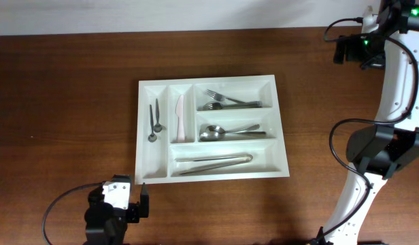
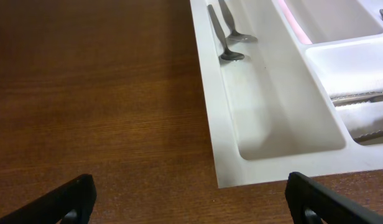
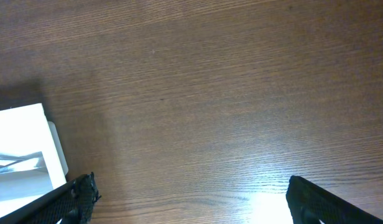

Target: Pack container

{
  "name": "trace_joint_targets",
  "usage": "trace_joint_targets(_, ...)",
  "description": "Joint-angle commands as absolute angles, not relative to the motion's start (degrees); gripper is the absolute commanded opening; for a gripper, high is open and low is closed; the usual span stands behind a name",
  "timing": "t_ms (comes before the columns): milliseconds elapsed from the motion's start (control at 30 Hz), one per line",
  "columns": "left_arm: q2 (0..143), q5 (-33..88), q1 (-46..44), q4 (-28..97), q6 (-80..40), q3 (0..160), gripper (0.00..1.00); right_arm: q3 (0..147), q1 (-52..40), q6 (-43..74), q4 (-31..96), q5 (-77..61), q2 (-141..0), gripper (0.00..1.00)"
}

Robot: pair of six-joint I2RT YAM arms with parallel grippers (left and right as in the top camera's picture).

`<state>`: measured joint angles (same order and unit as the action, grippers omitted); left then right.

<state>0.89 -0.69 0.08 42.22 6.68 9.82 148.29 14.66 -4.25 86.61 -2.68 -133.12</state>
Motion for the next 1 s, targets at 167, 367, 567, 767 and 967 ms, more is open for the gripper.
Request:
trace_joint_targets(167,0.30,-1.28,0.21,42.04,7.60,9.41,0.99,149.05,14.74,-3.55,86.61,-3.01,-132.16,0.99)
trace_joint_targets(367,0.30,-1.30,0.21,42.04,7.60,9.41,0.99,149.05,14.74,-3.55,86.61,-3.01,-132.16,0.99)
trace_joint_targets(567,0.30,-1.28,0.21,42.04,7.60,9.41,0.99,149.05,14.74,-3.55,86.61,-3.01,-132.16,0.99)
trace_joint_targets(767,0.30,-1.30,0.21,42.04,7.60,9.41,0.99,149.05,14.74,-3.55,86.61,-3.01,-132.16,0.99)
trace_joint_targets(967,0.30,-1.28,0.21,42.04,7.60,9.41,0.99,149.05,14.76,-3.57,85.12,-0.40,-132.14,0.99)
